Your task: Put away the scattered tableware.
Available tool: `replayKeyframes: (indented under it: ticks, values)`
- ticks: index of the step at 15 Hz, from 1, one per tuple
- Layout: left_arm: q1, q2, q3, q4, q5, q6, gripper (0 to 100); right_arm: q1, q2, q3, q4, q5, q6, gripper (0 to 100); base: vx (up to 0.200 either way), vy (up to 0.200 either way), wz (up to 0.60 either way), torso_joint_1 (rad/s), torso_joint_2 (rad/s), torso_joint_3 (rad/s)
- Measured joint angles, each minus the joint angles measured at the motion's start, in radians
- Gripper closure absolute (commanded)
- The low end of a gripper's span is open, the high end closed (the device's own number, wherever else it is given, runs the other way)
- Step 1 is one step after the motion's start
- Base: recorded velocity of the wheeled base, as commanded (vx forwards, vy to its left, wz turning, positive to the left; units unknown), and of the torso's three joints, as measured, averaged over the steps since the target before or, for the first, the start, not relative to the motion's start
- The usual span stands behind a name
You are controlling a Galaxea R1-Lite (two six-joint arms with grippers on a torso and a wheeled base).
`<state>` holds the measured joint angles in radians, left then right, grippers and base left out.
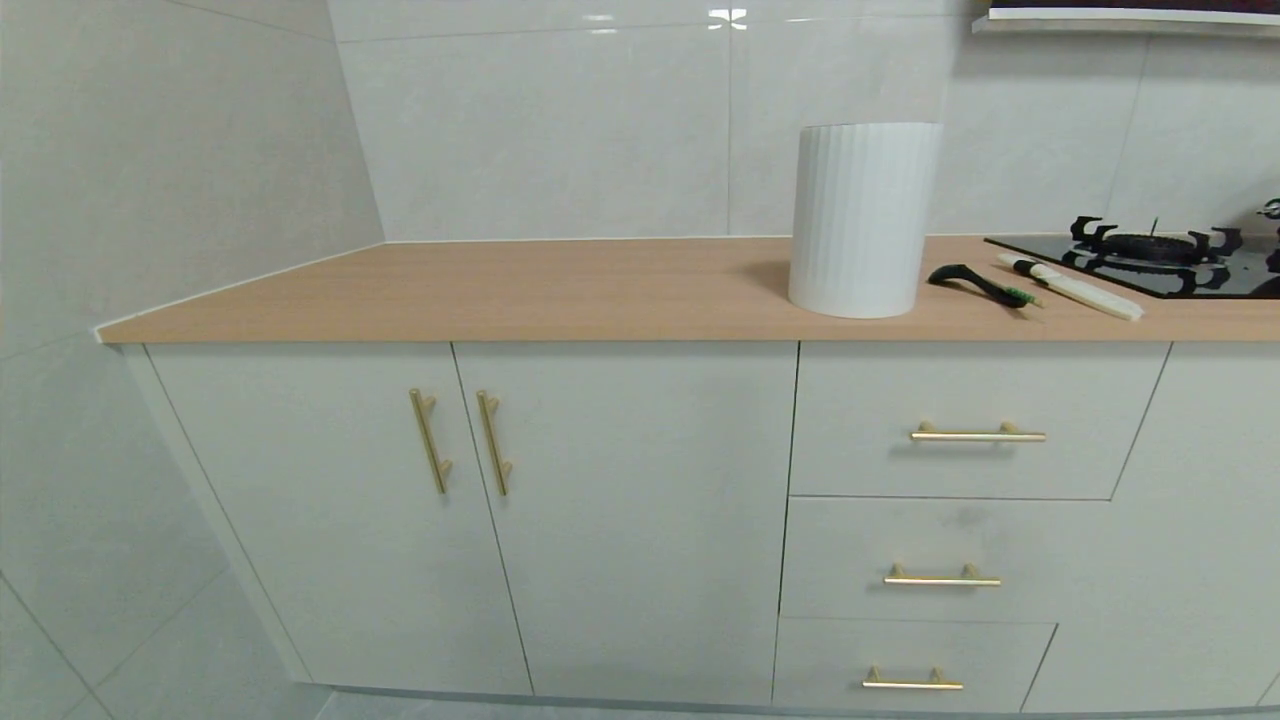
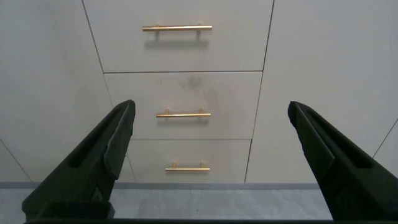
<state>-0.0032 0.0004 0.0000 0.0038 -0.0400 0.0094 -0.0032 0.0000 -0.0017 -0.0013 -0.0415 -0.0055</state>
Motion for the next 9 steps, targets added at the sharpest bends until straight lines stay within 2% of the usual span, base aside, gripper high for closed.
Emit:
replayKeyframes:
  ticks: [2, 9]
  values:
    - [0.000, 0.000, 0.000, 0.000, 0.000, 0.000, 0, 0.000, 0.000, 0.000, 0.000, 0.000, 0.000, 0, 0.000, 0.000, -0.60, 0.005, 0.00, 0.002]
    - [0.000, 0.000, 0.000, 0.000, 0.000, 0.000, 0, 0.000, 0.000, 0.000, 0.000, 0.000, -0.001, 0, 0.000, 0.000, 0.00, 0.000, 0.00, 0.000]
